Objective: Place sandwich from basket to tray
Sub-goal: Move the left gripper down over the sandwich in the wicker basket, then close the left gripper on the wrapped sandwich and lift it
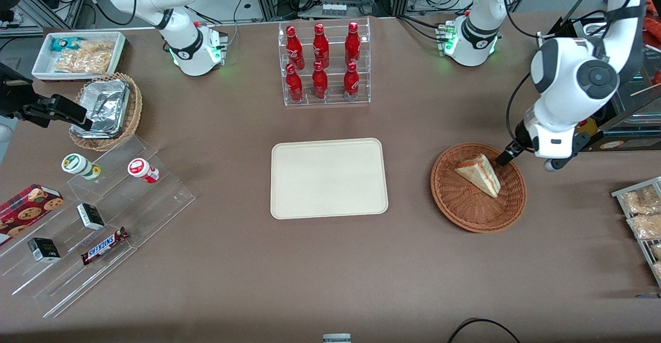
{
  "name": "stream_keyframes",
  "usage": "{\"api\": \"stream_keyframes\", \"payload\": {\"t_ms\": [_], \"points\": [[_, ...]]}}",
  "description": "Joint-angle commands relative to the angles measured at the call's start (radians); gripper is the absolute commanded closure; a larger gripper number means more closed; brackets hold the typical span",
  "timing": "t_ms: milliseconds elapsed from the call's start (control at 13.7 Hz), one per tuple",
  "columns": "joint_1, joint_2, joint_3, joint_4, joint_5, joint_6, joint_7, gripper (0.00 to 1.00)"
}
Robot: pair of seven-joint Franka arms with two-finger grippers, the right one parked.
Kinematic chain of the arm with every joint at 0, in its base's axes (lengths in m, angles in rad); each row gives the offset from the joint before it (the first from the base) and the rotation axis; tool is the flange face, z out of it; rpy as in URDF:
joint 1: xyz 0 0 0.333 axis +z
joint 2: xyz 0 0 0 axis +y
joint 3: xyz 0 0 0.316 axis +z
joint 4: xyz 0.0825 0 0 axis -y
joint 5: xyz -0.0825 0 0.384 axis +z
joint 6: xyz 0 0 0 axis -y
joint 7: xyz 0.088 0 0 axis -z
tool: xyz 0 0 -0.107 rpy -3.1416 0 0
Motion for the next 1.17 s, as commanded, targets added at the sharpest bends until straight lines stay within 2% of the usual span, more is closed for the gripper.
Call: {"api": "stream_keyframes", "payload": {"t_ms": [0,659,732,805,878,1098], "points": [[0.004,0.071,-0.027,-0.002,0.004,0.073,-0.057,0.00],[0.004,0.227,-0.030,-0.005,0.004,0.211,-0.077,0.00],[0.002,0.240,-0.030,-0.004,0.004,0.214,-0.077,0.21],[0.002,0.243,-0.030,-0.005,0.004,0.214,-0.077,0.64],[0.002,0.246,-0.030,-0.004,0.004,0.211,-0.072,0.86],[0.002,0.223,-0.027,0.011,0.005,0.179,-0.060,0.93]]}}
